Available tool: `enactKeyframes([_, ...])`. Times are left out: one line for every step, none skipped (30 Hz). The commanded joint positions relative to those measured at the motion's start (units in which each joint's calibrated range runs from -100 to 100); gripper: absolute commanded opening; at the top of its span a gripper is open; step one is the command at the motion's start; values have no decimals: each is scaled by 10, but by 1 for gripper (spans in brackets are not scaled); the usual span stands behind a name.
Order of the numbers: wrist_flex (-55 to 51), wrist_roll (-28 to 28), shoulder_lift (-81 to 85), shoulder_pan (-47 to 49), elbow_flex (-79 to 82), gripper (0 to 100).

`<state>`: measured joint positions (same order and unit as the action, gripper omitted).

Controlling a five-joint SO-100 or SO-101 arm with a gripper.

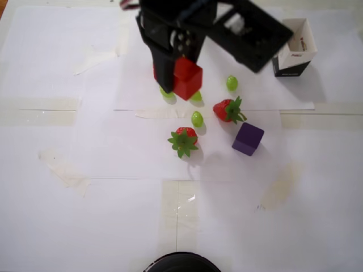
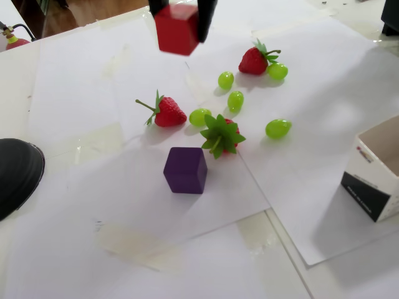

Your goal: Put the red cube on top of the purple cube

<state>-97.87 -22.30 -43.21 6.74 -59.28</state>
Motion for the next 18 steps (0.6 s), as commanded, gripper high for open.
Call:
enactKeyframes([19, -12, -6, 39, -70, 5])
enactKeyframes([26, -13, -12, 46, -71, 5])
enactKeyframes([36, -16, -19, 54, -75, 5])
enactKeyframes([39, -17, -22, 56, -76, 5])
enactKeyframes([43, -19, -26, 59, -77, 5])
enactKeyframes([46, -21, -31, 62, -80, 5])
enactKeyframes([48, -22, -37, 64, -83, 5])
enactKeyframes([51, -23, -41, 66, -85, 5])
enactKeyframes([57, -24, -44, 69, -88, 5])
enactKeyframes([64, -26, -49, 72, -91, 5])
enactKeyframes([68, -27, -52, 73, -94, 5])
enactKeyframes([72, -28, -55, 75, -96, 5])
enactKeyframes([76, -31, -60, 77, -99, 5])
enactKeyframes([81, -33, -64, 81, -103, 5])
enactKeyframes([85, -35, -68, 83, -105, 5])
enactKeyframes([89, -37, -72, 86, -106, 5])
enactKeyframes([92, -38, -75, 88, -108, 5])
enactKeyframes([97, -39, -79, 90, -109, 5])
